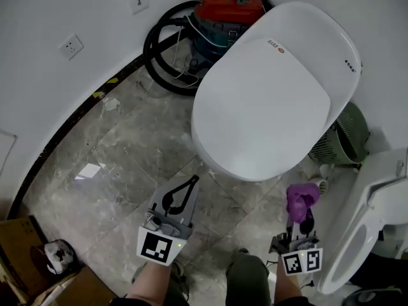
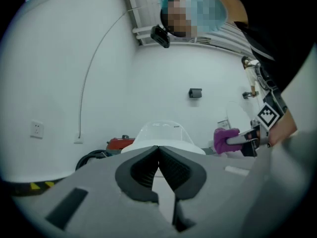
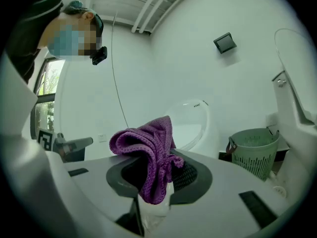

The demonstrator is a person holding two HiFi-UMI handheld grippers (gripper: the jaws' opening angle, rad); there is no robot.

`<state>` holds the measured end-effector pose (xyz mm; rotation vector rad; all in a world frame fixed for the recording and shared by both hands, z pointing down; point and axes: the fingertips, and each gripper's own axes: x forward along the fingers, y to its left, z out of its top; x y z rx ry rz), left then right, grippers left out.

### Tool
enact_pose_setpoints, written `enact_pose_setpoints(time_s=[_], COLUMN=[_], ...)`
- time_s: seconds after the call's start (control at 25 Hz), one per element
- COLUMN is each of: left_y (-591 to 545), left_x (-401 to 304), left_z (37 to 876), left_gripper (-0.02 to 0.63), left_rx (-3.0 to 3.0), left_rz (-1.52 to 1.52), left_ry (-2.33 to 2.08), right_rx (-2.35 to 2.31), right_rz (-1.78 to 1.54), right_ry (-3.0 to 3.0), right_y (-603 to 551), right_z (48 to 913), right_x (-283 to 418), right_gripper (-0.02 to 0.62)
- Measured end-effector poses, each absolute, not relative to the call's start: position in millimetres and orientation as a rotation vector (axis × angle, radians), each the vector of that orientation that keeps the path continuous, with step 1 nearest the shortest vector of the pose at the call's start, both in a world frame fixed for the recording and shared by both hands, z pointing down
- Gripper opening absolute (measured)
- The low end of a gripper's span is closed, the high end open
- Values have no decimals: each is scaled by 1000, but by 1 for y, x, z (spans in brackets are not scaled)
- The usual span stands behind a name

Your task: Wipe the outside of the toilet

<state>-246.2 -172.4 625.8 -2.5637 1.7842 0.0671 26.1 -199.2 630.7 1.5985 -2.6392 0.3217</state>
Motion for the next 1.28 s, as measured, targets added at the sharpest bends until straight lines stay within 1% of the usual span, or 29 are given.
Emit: enact_pose_setpoints(time_s=[0.08, 0.2, 0.32, 0.52, 0.68, 0.84, 1.0, 1.28], left_y=[-166, -133, -92, -15, 15, 19, 14, -7], left_x=[-256, -265, -290, -344, -364, -365, -364, -331], left_z=[632, 645, 623, 551, 473, 395, 327, 249], left_gripper=[3, 3, 3, 3, 3, 3, 3, 3], left_rx=[-2552, -2591, -2590, -2435, -2277, -2201, -2154, -2318], left_rz=[66, -63, -108, -268, -295, -232, -104, -31], left_ry=[1880, 2005, 2134, 2356, 2464, 2461, 2451, 2296], right_rx=[1656, 1694, 1586, 1396, 1318, 1267, 1263, 1263], right_rz=[378, 471, 532, 555, 534, 513, 485, 454], right_ry=[-2628, -2616, -2621, -2604, -2610, -2639, -2679, -2744], right_y=[-200, -194, -180, -155, -142, -135, -131, -121], right_z=[611, 580, 548, 481, 424, 371, 319, 243], right_x=[21, 9, -7, -23, -27, -33, -39, -40], right_gripper=[104, 104, 104, 104, 104, 106, 106, 106])
